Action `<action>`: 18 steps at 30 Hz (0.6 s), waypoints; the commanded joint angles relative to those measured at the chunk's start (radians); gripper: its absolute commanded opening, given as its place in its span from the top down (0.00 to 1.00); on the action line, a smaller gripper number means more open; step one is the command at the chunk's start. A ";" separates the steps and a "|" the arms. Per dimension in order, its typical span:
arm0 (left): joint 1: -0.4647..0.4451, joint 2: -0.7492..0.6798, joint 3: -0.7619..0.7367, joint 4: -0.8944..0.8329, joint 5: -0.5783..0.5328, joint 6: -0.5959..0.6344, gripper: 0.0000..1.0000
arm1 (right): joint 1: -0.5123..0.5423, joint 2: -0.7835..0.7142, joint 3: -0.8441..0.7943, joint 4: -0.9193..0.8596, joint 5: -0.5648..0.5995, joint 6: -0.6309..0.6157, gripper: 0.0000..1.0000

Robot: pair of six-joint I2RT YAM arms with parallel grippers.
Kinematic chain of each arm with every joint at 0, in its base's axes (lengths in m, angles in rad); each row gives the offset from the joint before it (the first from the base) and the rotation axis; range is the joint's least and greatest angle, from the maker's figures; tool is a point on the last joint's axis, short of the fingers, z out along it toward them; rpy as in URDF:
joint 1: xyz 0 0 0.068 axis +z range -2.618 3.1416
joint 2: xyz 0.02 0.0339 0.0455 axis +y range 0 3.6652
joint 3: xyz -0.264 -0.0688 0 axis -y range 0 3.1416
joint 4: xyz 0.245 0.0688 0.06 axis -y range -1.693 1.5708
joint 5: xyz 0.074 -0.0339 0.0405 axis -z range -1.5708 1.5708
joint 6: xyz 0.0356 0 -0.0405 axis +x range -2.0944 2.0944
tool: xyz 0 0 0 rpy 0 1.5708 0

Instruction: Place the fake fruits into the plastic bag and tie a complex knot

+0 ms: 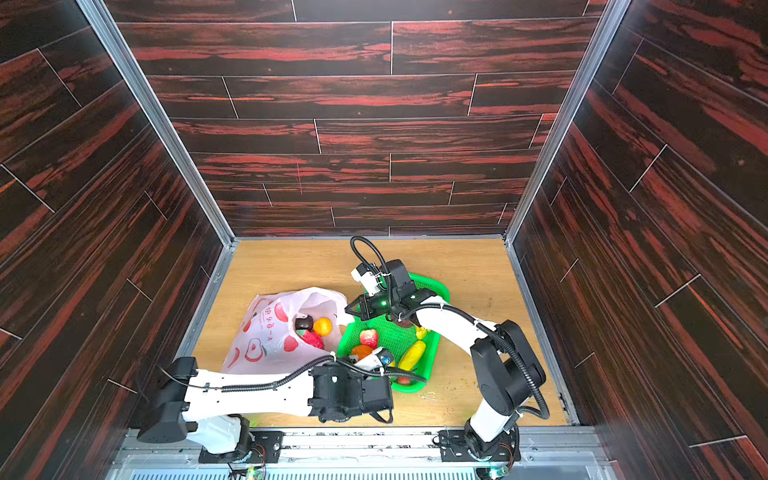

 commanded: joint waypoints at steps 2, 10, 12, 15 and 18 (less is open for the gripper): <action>0.031 -0.177 -0.001 0.008 -0.018 0.032 1.00 | -0.003 -0.067 0.027 -0.003 -0.063 0.028 1.00; 0.237 -0.524 0.037 0.066 0.071 0.225 1.00 | -0.018 -0.064 0.177 -0.014 -0.218 0.116 1.00; 0.287 -0.582 0.075 0.040 0.068 0.269 1.00 | -0.023 -0.055 0.238 -0.022 -0.254 0.141 1.00; 0.373 -0.652 0.128 0.010 0.077 0.335 1.00 | -0.038 -0.034 0.338 -0.007 -0.315 0.206 1.00; 0.458 -0.690 0.179 -0.006 0.091 0.379 1.00 | -0.054 -0.012 0.447 -0.005 -0.348 0.247 1.00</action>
